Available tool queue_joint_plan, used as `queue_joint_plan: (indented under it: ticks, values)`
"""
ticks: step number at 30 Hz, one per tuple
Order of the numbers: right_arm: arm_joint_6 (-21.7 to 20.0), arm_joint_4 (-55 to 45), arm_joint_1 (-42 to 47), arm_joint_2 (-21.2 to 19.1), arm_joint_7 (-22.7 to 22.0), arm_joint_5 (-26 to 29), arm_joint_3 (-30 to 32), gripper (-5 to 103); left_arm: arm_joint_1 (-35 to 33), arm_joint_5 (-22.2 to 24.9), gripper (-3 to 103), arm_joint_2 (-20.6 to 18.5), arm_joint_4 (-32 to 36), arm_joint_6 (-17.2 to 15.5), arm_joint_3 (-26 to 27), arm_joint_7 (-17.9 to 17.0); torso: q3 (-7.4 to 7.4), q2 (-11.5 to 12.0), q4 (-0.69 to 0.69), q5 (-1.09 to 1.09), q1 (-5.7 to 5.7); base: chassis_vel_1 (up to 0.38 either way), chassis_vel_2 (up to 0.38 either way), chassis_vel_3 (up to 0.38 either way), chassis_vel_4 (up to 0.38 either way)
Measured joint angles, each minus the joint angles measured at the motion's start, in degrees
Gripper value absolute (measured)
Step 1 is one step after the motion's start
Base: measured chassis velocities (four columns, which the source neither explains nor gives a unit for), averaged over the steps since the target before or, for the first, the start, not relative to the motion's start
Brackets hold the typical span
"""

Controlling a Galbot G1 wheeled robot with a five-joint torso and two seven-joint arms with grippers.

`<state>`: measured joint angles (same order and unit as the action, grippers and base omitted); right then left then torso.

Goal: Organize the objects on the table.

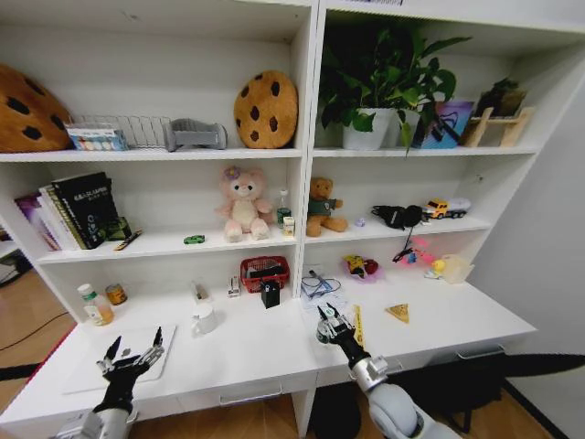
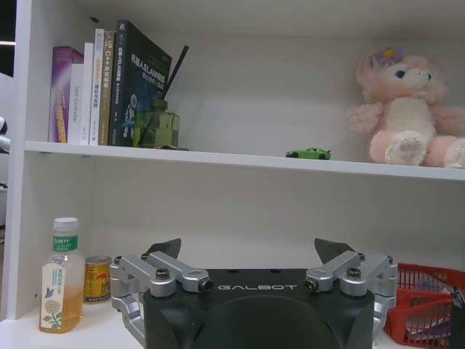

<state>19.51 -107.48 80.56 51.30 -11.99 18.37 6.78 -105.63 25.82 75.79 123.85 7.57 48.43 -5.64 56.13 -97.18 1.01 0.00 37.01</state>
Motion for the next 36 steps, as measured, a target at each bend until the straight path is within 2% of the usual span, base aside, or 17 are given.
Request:
queue_joint_plan:
  ticks: [4,19,31,36]
  values:
    - [1.26,-0.76,5.27,1.12,-0.56,-4.85,1.75,31,-0.1,-0.05,100,0.2,0.18,-0.02,0.01,-0.01,0.0,0.0,0.0,0.0,0.0,0.0,0.0,0.0,0.0]
    - [6.4,-0.12,18.12,4.52,0.89,-12.89,2.36,31,-0.94,-0.05,100,1.36,0.58,0.38,0.71,0.32,0.0,0.0,0.01,-0.01,0.0,0.0,0.0,0.0,0.0]
    - [9.42,6.83,19.04,6.62,1.13,-15.36,1.52,31,-0.83,0.07,100,1.43,0.35,0.45,0.91,0.37,0.0,0.01,0.0,0.0,0.0,0.0,0.0,0.0,0.0]
    - [10.51,13.46,17.35,8.61,-0.46,-17.82,1.33,31,-0.82,0.25,100,1.34,0.21,0.48,1.1,0.38,0.0,0.01,0.0,0.0,0.0,0.0,0.0,0.0,0.0]
